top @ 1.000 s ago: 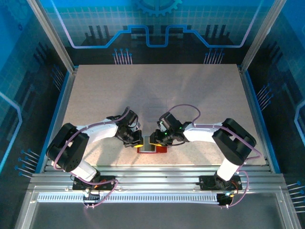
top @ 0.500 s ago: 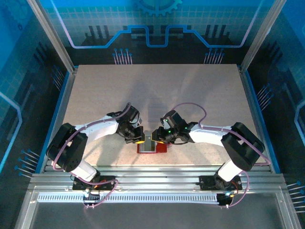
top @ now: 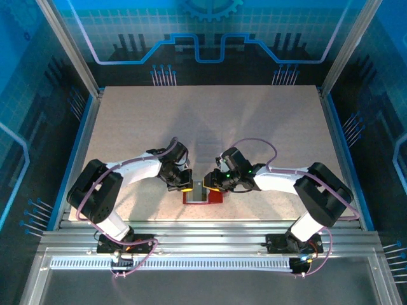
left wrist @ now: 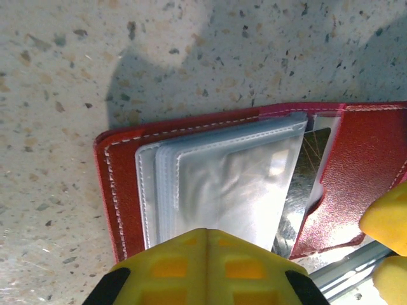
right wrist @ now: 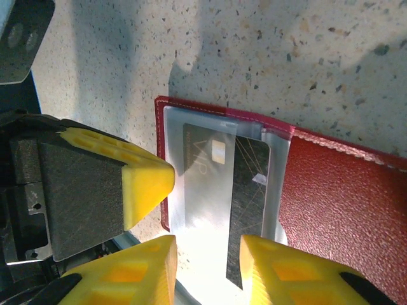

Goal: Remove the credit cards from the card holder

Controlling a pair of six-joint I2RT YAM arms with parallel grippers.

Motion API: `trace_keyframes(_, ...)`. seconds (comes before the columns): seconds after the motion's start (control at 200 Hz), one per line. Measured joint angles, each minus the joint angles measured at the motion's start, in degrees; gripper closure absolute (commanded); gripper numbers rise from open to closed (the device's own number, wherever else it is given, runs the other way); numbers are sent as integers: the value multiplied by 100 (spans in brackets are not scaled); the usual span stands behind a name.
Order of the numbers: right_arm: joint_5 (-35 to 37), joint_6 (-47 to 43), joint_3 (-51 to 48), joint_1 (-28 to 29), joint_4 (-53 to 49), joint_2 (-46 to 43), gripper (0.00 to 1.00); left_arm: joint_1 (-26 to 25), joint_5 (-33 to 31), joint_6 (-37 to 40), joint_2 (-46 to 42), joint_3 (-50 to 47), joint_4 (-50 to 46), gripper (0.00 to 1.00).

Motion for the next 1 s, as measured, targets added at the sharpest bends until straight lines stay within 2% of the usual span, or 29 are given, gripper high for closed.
trace_keyframes(0.4, -260, 0, -103, -114, 273, 289, 69, -11, -94, 59, 28, 0, -20, 98)
trace_keyframes(1.0, -535, 0, -103, -120, 487, 693, 79, -11, -138, 61, 28, 0, -22, 98)
